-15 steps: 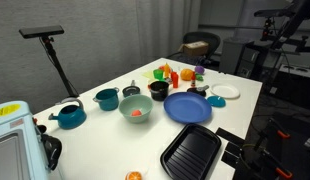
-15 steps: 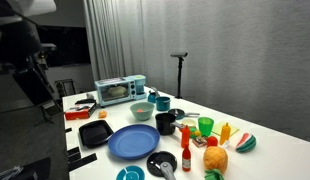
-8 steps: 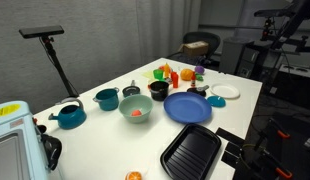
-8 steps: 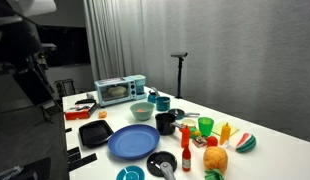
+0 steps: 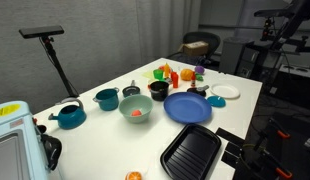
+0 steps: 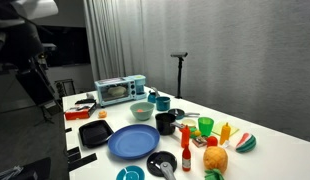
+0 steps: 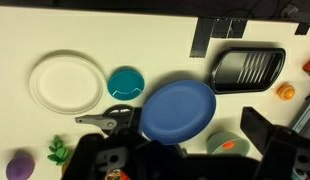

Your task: Pick up the bowl and pour it's contents in the cup

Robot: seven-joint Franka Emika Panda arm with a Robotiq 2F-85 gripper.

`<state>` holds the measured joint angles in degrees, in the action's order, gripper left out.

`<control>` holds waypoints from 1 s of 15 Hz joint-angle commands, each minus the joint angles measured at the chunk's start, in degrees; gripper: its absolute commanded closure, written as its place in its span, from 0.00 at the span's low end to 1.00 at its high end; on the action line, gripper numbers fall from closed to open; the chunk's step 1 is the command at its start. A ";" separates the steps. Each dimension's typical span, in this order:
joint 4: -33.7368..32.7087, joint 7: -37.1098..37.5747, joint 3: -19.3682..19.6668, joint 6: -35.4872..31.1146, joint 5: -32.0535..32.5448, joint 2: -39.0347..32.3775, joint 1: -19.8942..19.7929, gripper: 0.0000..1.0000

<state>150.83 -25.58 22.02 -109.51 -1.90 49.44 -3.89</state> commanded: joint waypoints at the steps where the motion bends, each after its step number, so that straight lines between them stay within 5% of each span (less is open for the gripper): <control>1: 1.04 0.27 -2.41 -3.19 -3.38 -2.03 2.58 0.00; 9: -7.27 0.65 -10.98 -20.07 -12.82 -22.06 14.42 0.00; 15: -22.96 -1.84 -14.39 -27.12 -17.41 -41.95 16.37 0.00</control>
<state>137.54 -24.84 8.68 -135.85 -16.28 17.81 12.32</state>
